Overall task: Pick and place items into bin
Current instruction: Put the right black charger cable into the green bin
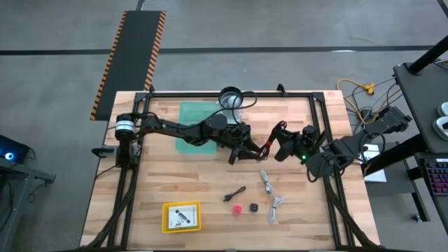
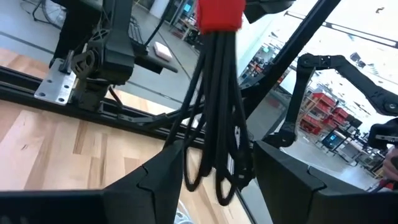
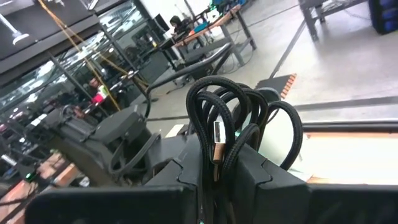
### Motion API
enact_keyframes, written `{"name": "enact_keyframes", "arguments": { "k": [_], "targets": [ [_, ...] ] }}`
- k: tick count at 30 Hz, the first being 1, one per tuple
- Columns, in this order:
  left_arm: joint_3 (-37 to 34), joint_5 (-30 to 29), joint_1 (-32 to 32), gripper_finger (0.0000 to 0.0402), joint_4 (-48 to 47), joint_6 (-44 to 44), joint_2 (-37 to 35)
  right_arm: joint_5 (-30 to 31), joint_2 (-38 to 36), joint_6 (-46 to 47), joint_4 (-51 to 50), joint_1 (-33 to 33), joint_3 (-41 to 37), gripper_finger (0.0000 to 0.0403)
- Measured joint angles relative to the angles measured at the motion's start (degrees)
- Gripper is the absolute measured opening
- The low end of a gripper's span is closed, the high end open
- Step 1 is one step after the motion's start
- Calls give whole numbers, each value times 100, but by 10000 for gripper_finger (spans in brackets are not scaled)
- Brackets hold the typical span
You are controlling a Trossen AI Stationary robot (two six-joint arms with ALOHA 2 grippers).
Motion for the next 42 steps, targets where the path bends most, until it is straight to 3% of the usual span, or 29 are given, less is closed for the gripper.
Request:
{"name": "enact_keyframes", "arguments": {
  "k": [7,15,22,30,37,42],
  "targets": [
    [0,0,-6,155,-4,209,0,57,0,0,35,-66,0,33],
    [0,22,27,13,-36,261,0,57,0,-27,35,-79,0,50],
    [0,274,181,6,-112,257,-32,-32,-9,-230,19,-76,0,120],
    [0,291,778,5,-1193,263,-386,-183,-66,-282,-20,-76,0,170],
    [-169,218,1247,4,-2361,794,-1158,-286,-76,-305,-29,-74,2,187],
    [-374,-510,1349,3,-3679,1712,-2130,-458,-78,-522,-59,-74,2,187]
  ]
}}
